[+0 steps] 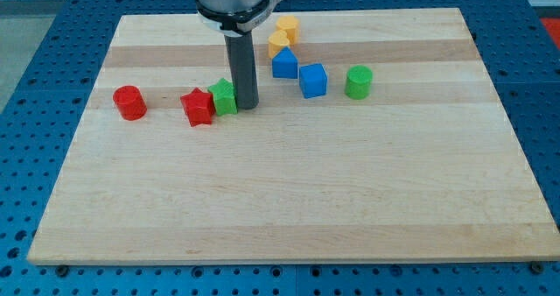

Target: Slide the green circle a bit down

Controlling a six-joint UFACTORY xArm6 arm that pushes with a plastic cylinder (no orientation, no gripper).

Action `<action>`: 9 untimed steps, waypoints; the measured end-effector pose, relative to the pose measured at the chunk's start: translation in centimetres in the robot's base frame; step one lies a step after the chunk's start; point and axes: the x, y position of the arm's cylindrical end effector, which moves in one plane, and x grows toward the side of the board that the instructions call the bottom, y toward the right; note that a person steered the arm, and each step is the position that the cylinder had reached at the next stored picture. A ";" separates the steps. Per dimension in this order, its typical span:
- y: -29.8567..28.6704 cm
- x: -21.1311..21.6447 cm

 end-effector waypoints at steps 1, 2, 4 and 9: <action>3.2 0.2; 13.9 0.2; 28.3 -1.9; 17.6 -6.4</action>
